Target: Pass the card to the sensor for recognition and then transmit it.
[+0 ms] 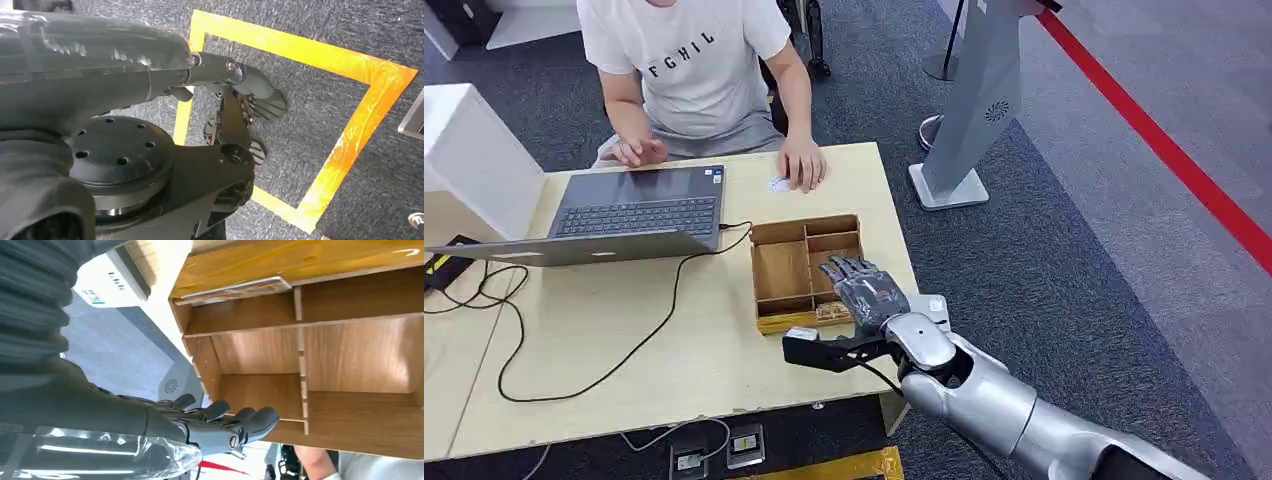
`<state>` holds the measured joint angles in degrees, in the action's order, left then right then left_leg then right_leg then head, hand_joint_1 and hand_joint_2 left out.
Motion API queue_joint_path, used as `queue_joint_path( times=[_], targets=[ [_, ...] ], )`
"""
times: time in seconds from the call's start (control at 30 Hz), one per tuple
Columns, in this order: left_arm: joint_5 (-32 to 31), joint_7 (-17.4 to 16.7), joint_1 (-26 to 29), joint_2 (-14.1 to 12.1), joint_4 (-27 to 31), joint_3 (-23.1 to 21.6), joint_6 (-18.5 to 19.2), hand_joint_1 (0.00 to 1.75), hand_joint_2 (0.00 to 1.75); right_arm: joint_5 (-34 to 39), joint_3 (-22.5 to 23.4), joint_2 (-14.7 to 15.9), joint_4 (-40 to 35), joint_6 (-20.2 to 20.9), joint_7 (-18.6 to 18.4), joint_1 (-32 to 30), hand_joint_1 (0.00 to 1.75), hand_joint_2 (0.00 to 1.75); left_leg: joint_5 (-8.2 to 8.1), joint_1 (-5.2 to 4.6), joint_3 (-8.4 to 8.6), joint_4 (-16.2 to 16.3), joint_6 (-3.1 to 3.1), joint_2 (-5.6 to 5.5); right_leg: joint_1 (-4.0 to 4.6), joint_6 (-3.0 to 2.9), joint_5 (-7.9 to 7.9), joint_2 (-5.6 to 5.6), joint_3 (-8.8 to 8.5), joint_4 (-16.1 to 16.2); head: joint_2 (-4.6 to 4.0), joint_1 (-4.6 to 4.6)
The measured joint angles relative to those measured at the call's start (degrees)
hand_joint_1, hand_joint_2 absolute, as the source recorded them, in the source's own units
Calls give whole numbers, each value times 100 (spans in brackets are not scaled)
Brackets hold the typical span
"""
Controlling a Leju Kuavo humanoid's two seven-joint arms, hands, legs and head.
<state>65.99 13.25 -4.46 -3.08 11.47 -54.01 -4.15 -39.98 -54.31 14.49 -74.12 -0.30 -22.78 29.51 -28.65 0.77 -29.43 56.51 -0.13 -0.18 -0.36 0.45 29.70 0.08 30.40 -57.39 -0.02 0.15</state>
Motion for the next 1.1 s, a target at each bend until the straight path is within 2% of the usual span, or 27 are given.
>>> queue_joint_path(
  times=[0.53, 1.1],
  targets=[
    [7, 0, -9, 0, 0, -2, -2, 0, 0, 7, -70, -138, 101, -7, 64, 29, 0, 175, 0, 0, -1, 0, 0, 0, 0, 0, 0, 0, 0, -2, 0, 0],
    [39, 0, -13, 0, 0, -2, -9, 0, 0, 76, -72, -262, 566, -13, 125, 223, 0, 175, 0, 0, -2, 0, 0, -1, 0, 0, 0, -1, 1, -2, -2, 2]
  ],
)
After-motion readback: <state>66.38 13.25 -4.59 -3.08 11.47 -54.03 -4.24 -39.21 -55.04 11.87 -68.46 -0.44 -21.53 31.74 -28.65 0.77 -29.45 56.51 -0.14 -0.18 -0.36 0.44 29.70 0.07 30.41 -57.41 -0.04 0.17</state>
